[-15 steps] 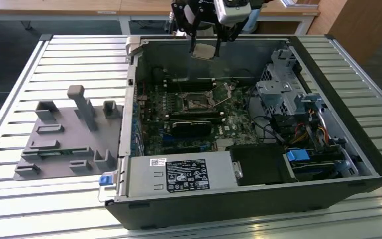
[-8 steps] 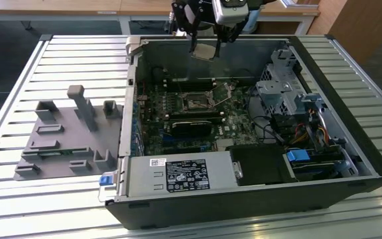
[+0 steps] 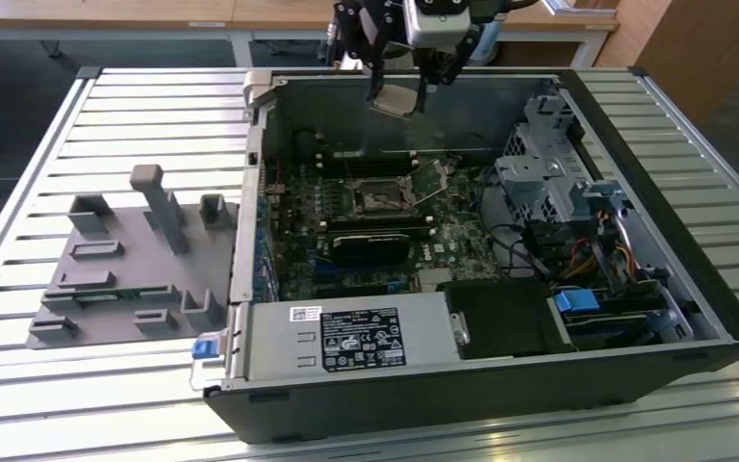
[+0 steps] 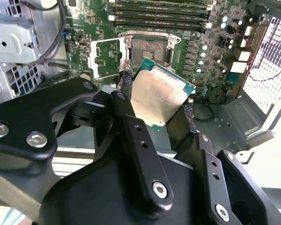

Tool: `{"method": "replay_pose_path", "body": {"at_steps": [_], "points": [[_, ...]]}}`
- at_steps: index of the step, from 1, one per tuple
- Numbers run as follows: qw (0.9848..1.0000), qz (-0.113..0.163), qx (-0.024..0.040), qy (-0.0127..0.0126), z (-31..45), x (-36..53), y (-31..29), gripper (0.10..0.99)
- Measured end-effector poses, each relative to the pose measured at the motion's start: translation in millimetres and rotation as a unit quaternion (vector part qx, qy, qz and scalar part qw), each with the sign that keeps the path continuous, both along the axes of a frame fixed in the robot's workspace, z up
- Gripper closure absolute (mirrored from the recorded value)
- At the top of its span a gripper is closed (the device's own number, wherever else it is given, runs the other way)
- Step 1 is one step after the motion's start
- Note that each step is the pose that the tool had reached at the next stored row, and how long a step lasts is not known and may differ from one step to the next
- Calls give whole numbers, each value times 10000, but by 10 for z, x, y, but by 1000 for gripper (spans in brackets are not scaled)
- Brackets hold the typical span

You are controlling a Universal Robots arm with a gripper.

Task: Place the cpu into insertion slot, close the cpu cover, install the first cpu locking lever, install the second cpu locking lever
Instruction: 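Place the cpu into insertion slot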

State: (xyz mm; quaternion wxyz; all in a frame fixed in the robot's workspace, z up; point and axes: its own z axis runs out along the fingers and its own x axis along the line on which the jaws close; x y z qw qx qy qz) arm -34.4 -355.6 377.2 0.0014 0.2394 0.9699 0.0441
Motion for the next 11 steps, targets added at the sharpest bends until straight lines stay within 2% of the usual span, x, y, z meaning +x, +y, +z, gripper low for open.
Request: {"method": "replay_pose_path", "body": {"at_steps": [11], "points": [[9996, -270, 0, 0, -2, 0, 0, 545]]}}
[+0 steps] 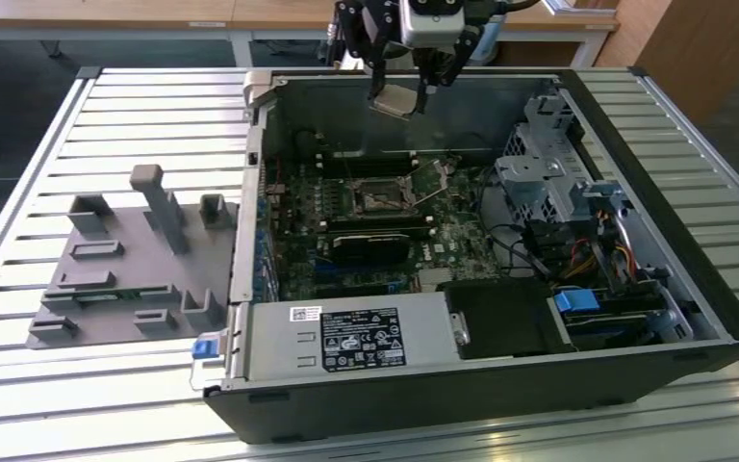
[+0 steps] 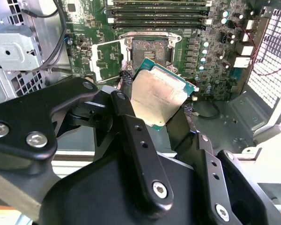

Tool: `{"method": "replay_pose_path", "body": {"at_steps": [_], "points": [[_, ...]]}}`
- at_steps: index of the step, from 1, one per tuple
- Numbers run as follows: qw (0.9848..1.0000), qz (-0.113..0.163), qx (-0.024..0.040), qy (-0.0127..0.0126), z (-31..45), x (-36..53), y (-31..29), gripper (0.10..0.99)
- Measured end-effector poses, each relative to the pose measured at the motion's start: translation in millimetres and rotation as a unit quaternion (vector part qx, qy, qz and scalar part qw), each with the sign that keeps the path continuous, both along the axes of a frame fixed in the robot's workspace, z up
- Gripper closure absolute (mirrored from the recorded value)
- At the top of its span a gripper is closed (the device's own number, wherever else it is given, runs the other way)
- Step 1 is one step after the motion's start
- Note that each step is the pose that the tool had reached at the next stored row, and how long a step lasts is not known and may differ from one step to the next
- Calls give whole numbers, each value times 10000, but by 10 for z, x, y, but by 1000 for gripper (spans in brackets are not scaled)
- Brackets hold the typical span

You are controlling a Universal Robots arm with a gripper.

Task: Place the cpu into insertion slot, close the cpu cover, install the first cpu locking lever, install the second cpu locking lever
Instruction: 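Place the cpu into insertion slot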

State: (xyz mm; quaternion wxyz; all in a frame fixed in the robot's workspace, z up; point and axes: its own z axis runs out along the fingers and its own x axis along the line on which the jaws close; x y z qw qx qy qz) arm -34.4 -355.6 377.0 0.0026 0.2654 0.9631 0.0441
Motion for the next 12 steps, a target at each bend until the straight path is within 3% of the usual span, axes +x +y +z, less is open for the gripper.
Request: {"method": "replay_pose_path", "body": {"at_steps": [12], "points": [[9998, -181, 0, 0, -1, 0, 0, 545]]}}
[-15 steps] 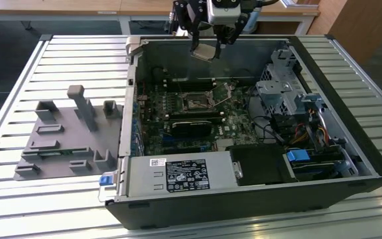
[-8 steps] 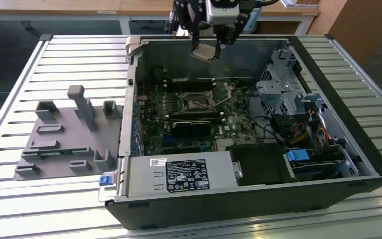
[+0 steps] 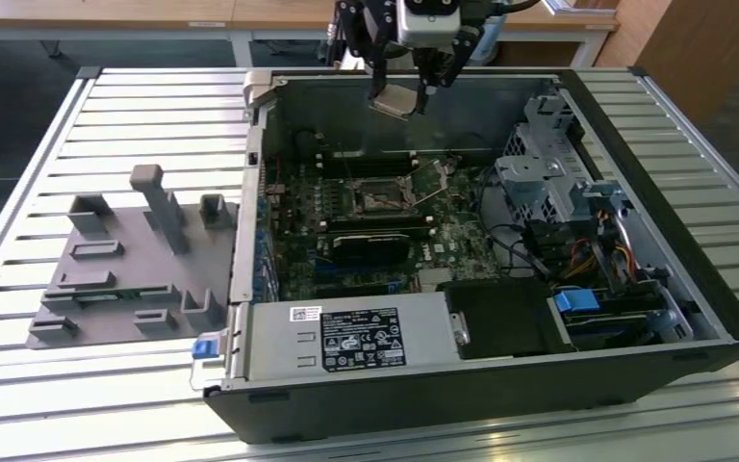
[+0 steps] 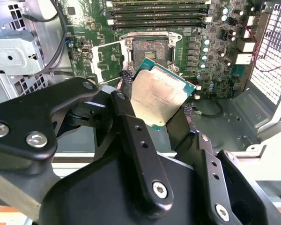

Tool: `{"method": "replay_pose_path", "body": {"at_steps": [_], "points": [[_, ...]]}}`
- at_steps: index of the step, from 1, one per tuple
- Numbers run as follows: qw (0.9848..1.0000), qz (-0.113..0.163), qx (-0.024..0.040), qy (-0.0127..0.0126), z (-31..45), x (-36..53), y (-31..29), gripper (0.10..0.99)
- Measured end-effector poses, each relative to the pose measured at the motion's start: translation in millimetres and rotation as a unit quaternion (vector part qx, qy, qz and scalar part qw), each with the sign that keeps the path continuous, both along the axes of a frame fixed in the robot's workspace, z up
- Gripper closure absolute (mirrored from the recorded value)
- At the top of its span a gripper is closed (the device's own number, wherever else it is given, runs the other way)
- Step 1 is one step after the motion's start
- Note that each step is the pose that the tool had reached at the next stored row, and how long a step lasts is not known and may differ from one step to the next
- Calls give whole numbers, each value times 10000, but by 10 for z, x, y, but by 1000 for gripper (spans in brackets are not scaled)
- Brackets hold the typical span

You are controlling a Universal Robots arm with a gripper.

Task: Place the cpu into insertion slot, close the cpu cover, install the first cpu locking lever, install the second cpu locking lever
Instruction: 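Place the cpu into insertion slot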

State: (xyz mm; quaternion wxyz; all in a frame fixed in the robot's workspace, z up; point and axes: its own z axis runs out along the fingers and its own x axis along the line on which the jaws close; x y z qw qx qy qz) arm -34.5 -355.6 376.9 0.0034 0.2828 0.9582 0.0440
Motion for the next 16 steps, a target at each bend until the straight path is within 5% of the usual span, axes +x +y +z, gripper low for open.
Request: {"method": "replay_pose_path", "body": {"at_steps": [16], "points": [[9998, -217, 0, 0, -1, 0, 0, 545]]}}
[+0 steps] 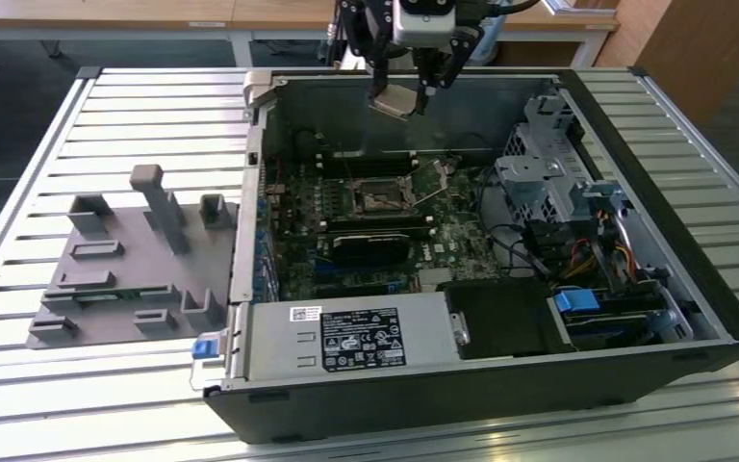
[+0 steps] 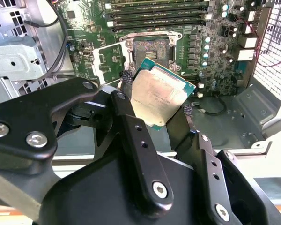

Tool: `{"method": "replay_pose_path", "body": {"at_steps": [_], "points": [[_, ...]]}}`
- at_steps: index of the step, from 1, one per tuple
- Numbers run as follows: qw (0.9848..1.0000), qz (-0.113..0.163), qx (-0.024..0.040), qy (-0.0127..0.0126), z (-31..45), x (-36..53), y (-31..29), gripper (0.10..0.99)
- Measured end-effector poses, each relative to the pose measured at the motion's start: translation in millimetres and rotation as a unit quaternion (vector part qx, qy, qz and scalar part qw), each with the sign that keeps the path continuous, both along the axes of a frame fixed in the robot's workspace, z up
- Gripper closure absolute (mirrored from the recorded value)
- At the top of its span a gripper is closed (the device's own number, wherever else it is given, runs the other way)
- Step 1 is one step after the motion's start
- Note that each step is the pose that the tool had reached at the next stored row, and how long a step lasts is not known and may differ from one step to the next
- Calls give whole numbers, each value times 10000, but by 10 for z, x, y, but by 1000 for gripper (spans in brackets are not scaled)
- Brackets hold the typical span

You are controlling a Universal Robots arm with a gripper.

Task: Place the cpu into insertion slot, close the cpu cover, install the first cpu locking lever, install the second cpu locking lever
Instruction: 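Place the cpu into insertion slot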

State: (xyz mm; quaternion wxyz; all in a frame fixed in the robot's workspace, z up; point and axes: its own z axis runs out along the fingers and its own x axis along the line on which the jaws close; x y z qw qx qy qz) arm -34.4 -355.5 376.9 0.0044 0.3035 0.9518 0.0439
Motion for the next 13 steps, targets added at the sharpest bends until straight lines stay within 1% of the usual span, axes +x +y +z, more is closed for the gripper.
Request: {"method": "replay_pose_path", "body": {"at_steps": [13], "points": [[9998, -187, 0, 0, -1, 0, 0, 545]]}}
